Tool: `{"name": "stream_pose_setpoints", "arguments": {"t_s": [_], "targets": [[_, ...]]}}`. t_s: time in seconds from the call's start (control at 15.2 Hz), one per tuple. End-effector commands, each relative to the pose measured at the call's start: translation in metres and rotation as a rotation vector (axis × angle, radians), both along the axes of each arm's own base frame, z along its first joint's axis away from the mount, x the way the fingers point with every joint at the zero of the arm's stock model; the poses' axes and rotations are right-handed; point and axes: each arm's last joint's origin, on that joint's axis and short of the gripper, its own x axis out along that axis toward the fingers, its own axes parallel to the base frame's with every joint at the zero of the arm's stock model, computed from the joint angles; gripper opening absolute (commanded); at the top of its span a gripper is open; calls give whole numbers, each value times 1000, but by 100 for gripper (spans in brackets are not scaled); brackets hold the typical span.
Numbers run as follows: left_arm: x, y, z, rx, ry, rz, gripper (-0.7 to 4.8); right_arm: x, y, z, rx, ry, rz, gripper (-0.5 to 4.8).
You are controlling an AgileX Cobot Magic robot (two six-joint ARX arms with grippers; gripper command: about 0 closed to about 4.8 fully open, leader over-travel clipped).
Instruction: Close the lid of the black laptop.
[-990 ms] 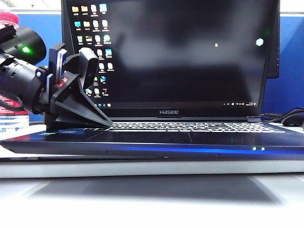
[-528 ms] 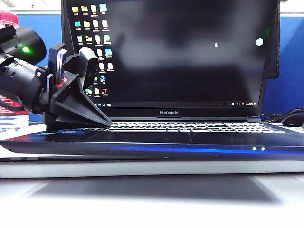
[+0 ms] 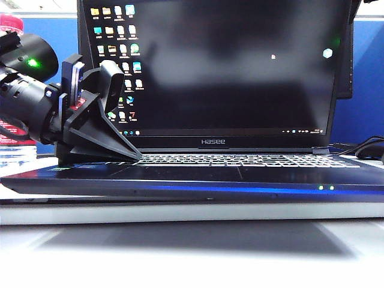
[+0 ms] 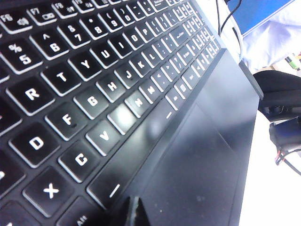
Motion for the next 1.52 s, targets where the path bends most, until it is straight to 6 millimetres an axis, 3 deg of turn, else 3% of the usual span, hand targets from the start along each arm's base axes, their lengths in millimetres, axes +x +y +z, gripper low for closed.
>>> {"name": "stream_pose_setpoints", "arguments": {"t_s": [0.07, 0.33, 0.86, 1.19, 1.52], "targets": [[-7, 2, -14, 68, 87, 21, -5, -4, 6, -1, -16, 30, 9, -6], [-7, 2, -14, 68, 85, 21, -5, -12, 21, -6, -36, 69, 61, -6], [-6, 2, -14, 67, 81, 20, -5, -27, 29, -13, -65, 142, 105, -6], [-6, 2, -14, 67, 82, 19, -5, -35, 36, -44, -59, 226, 146, -6], [-8, 0, -11, -6, 97, -31, -5, -36, 36, -50, -38, 231, 150, -6]]}}
